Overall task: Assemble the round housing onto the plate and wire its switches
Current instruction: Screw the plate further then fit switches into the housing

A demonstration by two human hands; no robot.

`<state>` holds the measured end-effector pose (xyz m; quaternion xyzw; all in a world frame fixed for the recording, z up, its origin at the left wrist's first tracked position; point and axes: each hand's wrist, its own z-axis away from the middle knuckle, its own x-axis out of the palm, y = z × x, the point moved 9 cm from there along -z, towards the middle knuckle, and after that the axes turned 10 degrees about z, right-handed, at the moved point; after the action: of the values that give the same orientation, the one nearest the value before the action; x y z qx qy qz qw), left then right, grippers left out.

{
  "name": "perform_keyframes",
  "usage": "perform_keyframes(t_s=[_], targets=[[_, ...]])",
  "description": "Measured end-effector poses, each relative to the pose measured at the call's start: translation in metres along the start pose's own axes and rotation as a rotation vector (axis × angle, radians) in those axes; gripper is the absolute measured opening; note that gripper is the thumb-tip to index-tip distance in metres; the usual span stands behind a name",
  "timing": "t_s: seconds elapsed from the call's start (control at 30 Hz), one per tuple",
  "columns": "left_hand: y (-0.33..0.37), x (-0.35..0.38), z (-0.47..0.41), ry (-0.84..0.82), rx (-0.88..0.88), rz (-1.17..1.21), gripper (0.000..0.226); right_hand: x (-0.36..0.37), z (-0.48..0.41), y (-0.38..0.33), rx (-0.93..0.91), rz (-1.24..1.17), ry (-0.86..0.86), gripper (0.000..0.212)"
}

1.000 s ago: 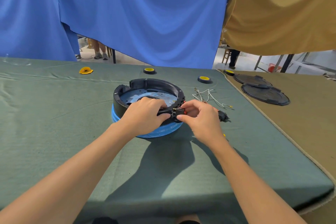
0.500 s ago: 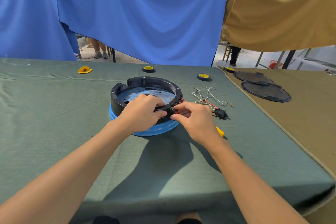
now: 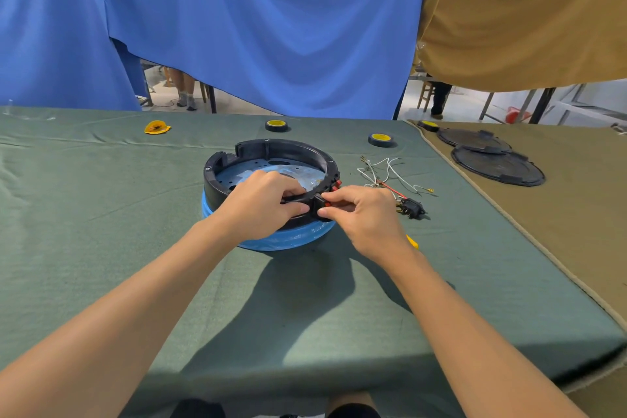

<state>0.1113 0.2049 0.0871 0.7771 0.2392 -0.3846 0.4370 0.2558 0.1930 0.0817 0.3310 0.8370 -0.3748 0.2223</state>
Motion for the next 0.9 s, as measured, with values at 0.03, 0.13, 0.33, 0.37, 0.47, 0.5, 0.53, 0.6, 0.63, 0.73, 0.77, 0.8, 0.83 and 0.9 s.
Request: perform_keyframes(t_s=[0.03, 0.13, 0.33, 0.37, 0.47, 0.5, 0.53, 0.6, 0.63, 0.73, 0.77, 0.8, 0.83, 0.9], targets=[[0.0, 0.0, 0.0, -0.003, 0.001, 0.001, 0.019, 0.001, -0.002, -0.002, -0.016, 0.023, -0.028, 0.027], [-0.001, 0.0, -0.001, 0.001, 0.0, 0.002, 0.019, 0.002, -0.005, -0.006, -0.048, 0.052, -0.091, 0.027], [-0.003, -0.001, -0.001, 0.008, -0.002, -0.005, 0.021, 0.007, -0.018, -0.012, -0.073, 0.134, -0.231, 0.024], [-0.004, -0.002, -0.001, 0.017, -0.003, -0.013, 0.021, 0.007, -0.018, -0.014, -0.091, 0.144, -0.208, 0.023], [-0.005, -0.003, -0.001, 0.028, -0.007, -0.008, 0.021, 0.003, -0.012, -0.016, -0.118, 0.127, -0.099, 0.02], [-0.005, -0.003, 0.0, 0.03, -0.009, -0.007, 0.021, 0.003, -0.01, -0.015, -0.117, 0.116, -0.07, 0.019], [-0.006, -0.003, -0.001, 0.032, -0.014, -0.006, 0.021, 0.002, -0.008, -0.012, -0.112, 0.101, -0.046, 0.019], [-0.007, -0.003, -0.001, 0.035, -0.019, -0.001, 0.022, 0.002, -0.007, -0.009, -0.09, 0.058, 0.005, 0.02], [-0.007, -0.003, -0.001, 0.038, -0.017, 0.001, 0.022, 0.002, -0.006, -0.006, -0.069, 0.026, 0.022, 0.02], [-0.008, -0.004, 0.0, 0.051, -0.012, 0.007, 0.022, 0.005, -0.007, 0.003, 0.005, -0.066, 0.016, 0.021], [-0.008, -0.005, 0.0, 0.053, -0.011, 0.01, 0.022, 0.005, -0.007, 0.004, 0.022, -0.079, 0.01, 0.021], [-0.009, -0.004, 0.0, 0.053, -0.009, 0.011, 0.022, 0.005, -0.007, 0.005, 0.032, -0.085, 0.01, 0.021], [-0.01, -0.004, 0.0, 0.052, -0.007, 0.011, 0.023, 0.004, -0.006, 0.005, 0.031, -0.086, 0.017, 0.021], [-0.01, -0.004, 0.0, 0.054, -0.003, 0.015, 0.023, 0.002, -0.002, 0.0, -0.004, -0.064, 0.053, 0.02]])
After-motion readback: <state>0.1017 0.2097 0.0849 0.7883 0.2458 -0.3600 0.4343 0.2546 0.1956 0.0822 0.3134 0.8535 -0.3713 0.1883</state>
